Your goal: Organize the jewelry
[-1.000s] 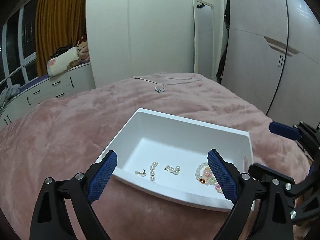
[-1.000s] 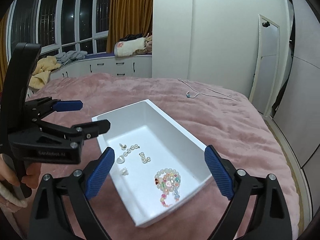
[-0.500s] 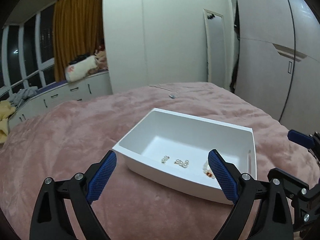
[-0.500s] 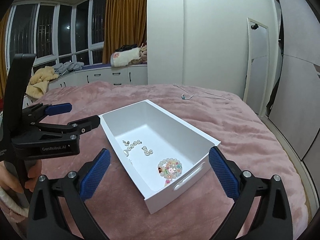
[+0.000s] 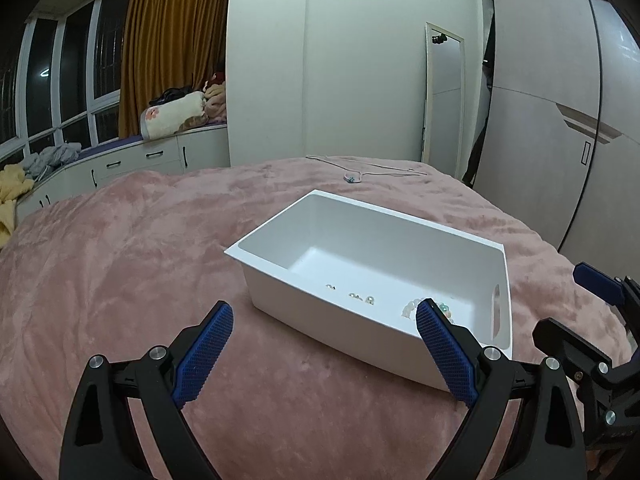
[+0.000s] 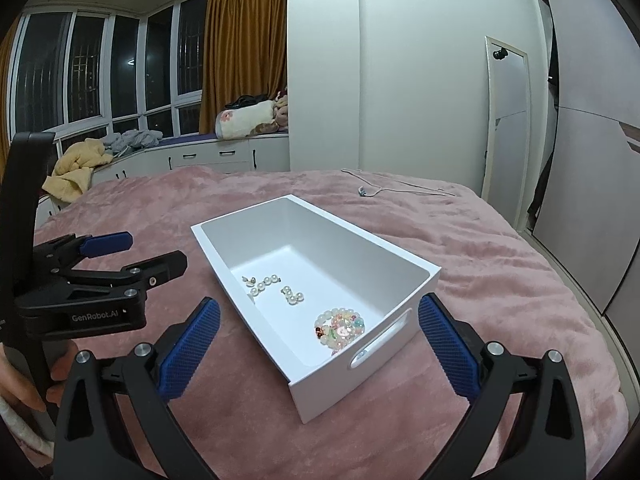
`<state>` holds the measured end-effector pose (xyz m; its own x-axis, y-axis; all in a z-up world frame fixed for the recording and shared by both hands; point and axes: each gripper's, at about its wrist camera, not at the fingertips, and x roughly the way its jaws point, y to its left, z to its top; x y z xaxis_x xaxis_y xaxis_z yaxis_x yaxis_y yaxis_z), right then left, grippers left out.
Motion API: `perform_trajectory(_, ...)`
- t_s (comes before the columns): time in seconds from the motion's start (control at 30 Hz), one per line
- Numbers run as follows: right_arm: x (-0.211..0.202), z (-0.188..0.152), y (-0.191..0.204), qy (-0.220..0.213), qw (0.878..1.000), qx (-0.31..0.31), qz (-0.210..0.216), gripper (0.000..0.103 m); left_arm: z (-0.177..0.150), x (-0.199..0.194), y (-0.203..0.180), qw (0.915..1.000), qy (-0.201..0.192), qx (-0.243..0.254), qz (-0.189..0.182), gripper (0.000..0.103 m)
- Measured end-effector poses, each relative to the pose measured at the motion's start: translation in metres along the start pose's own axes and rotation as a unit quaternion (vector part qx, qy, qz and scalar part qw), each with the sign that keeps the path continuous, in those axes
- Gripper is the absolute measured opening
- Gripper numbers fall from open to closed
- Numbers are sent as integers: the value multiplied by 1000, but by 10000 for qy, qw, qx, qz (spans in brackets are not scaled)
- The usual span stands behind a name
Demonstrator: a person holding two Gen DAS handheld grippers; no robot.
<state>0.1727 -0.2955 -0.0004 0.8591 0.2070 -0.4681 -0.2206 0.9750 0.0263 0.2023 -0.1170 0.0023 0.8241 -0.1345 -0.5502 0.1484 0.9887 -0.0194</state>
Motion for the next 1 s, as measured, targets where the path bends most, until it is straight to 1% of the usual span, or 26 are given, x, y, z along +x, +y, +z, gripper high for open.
perform_trajectory(0.23, -2, 0, 0, -74, 10000, 28, -31, 98, 2, -4, -2, 9997, -194, 92, 140, 94)
perform_trajectory(0.37, -2, 0, -1, -78, 9999, 51, -39, 98, 3, -5, -3, 9996, -232, 70, 140, 94)
perform_trajectory(0.63, -4, 0, -2, -93, 9999, 65, -71, 98, -1, -4, -8, 9998, -159, 133, 57, 94)
perform_trajectory(1.0, -2, 0, -1, -49, 10000, 27, -60, 98, -8, 1, -10, 9999, -27, 163, 49, 94)
